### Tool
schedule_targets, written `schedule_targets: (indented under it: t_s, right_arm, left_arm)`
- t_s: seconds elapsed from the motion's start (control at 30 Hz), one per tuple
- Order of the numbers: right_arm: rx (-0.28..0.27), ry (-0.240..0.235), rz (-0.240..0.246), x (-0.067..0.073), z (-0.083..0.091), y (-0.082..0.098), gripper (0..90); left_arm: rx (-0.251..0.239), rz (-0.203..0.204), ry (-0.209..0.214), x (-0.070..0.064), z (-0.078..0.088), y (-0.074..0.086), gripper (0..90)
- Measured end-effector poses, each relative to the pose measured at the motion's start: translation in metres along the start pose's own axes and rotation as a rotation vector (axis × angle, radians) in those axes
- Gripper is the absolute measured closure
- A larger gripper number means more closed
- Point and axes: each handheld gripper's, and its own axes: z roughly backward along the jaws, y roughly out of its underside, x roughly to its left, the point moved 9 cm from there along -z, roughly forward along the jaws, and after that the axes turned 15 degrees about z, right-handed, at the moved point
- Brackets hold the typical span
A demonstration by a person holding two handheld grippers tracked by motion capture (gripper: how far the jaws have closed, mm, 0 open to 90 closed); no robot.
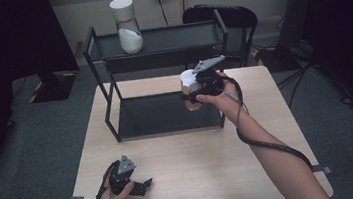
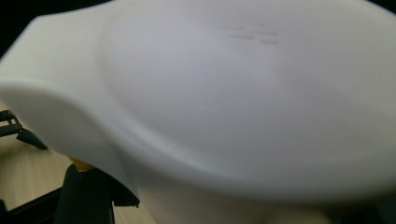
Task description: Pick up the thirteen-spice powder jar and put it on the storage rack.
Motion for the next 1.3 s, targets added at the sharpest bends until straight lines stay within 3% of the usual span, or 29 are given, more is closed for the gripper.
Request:
schedule_targets:
  t_s: [0.47, 1.3]
  right_arm:
    - [-0.016, 0.016, -0.004, -0.017, 0.026, -0.036, 30.2]
    - [-0.021, 0.022, 0.068, -0.026, 0.063, -0.13, 30.2]
  left_arm:
    - [0.002, -0.004, 0.0, 0.0, 0.0, 0.0, 0.0]
    - [0.002, -0.002, 0.0, 0.0, 0.0, 0.0, 0.0]
